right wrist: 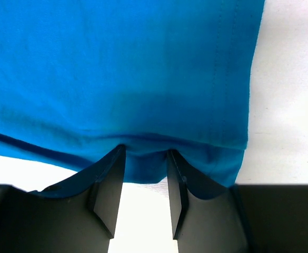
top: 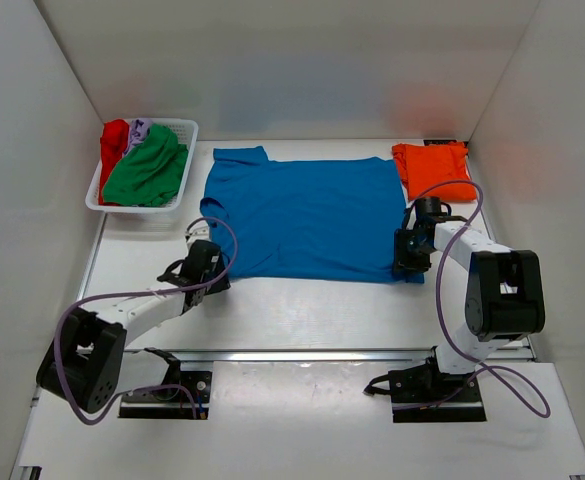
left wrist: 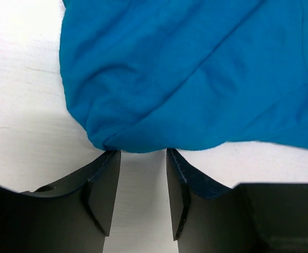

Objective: Fold and stack the t-shirts
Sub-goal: Grap the side of the flattened tshirt closest away from the robot with both arms

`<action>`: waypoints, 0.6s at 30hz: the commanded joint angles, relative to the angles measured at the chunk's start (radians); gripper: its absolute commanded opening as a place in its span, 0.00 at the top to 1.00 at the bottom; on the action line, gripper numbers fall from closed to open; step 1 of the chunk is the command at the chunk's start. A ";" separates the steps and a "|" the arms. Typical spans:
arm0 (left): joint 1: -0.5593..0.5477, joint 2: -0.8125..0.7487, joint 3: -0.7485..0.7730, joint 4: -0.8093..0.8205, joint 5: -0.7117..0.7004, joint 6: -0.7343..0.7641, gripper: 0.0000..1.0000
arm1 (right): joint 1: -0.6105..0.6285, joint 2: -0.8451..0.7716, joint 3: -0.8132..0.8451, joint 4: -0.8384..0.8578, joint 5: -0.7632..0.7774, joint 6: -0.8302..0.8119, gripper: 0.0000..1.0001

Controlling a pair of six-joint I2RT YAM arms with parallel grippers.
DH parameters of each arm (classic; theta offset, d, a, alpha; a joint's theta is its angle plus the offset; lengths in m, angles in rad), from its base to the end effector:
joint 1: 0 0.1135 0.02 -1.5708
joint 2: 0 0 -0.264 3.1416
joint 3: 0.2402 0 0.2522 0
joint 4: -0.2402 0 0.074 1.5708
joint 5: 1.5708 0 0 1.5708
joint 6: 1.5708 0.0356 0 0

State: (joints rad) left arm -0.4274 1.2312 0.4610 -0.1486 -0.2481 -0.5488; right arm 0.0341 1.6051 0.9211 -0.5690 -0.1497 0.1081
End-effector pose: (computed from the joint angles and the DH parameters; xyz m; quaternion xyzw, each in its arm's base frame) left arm 0.1997 -0.0814 0.1487 -0.0966 0.9359 -0.0455 0.3357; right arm 0.2906 0.0152 0.1653 0.0246 0.9844 0.0849 0.1521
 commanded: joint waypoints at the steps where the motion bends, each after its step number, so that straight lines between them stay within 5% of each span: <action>1: 0.007 0.016 0.051 0.020 -0.043 0.007 0.49 | 0.004 -0.042 0.007 0.006 0.001 -0.005 0.65; 4: 0.003 0.033 0.064 0.029 -0.059 0.003 0.51 | 0.003 -0.043 0.007 0.009 -0.002 -0.005 0.65; 10: 0.012 -0.012 0.061 0.030 -0.048 -0.010 1.00 | 0.004 -0.042 -0.002 0.012 -0.005 -0.001 0.66; 18: 0.032 -0.094 0.073 -0.025 -0.008 -0.005 1.00 | 0.010 -0.031 -0.001 0.012 -0.010 0.005 0.67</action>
State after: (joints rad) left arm -0.4030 1.1931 0.5026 -0.1440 -0.2737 -0.5514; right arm 0.0383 1.6001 0.9180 -0.5690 -0.1509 0.1059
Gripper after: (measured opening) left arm 0.016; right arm 0.335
